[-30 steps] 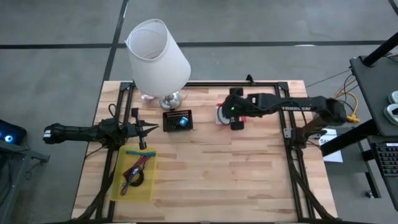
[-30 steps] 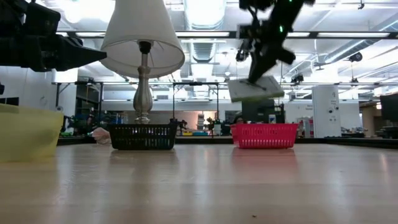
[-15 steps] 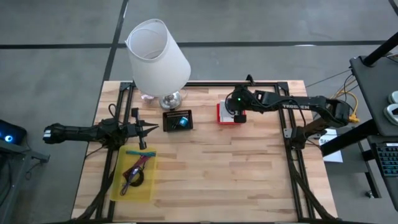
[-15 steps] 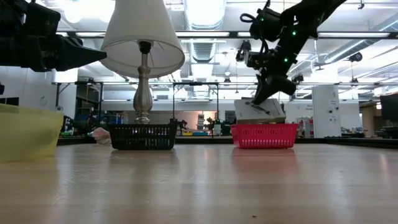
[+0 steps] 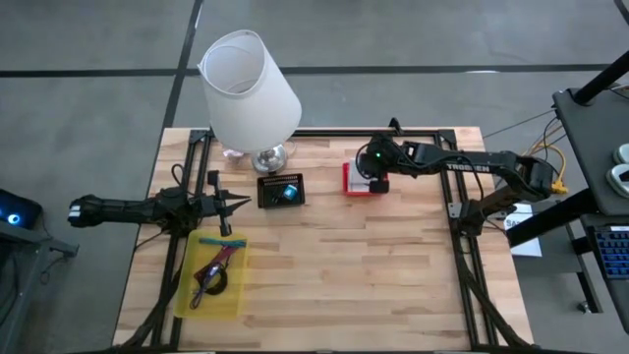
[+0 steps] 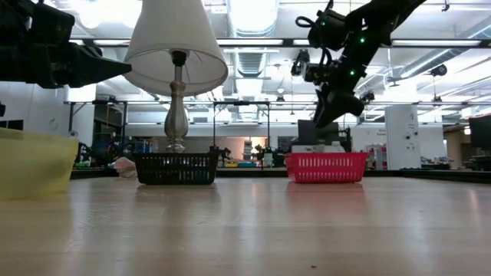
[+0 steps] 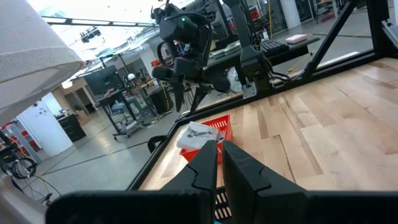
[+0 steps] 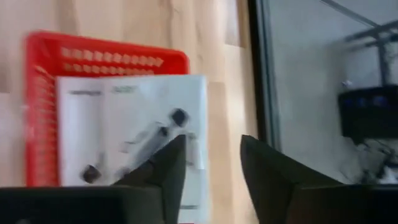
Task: Pick and place items into bin
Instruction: Return to Home Position
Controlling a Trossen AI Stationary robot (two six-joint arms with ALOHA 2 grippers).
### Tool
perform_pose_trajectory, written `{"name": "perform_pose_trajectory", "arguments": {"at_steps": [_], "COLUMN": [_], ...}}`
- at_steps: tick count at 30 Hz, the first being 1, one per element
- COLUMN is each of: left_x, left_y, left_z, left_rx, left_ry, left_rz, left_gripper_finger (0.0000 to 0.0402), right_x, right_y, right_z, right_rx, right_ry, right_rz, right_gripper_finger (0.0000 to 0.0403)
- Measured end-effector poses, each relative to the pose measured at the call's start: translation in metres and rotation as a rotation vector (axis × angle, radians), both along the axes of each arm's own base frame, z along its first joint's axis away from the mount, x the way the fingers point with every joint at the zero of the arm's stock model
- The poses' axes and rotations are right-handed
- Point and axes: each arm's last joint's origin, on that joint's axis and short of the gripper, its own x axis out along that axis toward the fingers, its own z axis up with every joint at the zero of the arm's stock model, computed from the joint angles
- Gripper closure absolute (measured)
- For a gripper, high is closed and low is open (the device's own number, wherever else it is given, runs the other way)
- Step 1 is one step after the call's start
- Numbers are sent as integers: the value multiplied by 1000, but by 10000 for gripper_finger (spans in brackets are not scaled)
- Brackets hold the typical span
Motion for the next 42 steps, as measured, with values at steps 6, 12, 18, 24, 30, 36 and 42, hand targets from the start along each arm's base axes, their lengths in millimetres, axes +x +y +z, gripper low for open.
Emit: {"name": "perform_pose_trajectory", "arguments": {"at_steps": [6,12,18,24,30,36,42], "left_x": [0,0,0,0,0,0,0], "left_y": [0,0,0,0,0,0,0], "left_z": [0,0,0,0,1,1,-1], "left_rx": [0,0,0,0,0,0,-67], "left_ry": [0,0,0,0,-7,-7,-5], "left_rz": [0,-1,0,0,1,0,0], "left_gripper_finger": [393,393,393,393,393,393,393], "right_x": [2,5,-10,-42,-83,-118,-136], "right_y": [0,14,39,70,88,95,98], "right_z": [12,31,21,-14,-29,-36,-49], "right_rx": [34,365,311,266,251,232,210], "right_ry": [-67,-413,-704,-845,-899,-1035,-1077], "right_rz": [-72,160,311,271,271,298,309], "right_gripper_finger": [233,240,264,288,317,342,359]}}
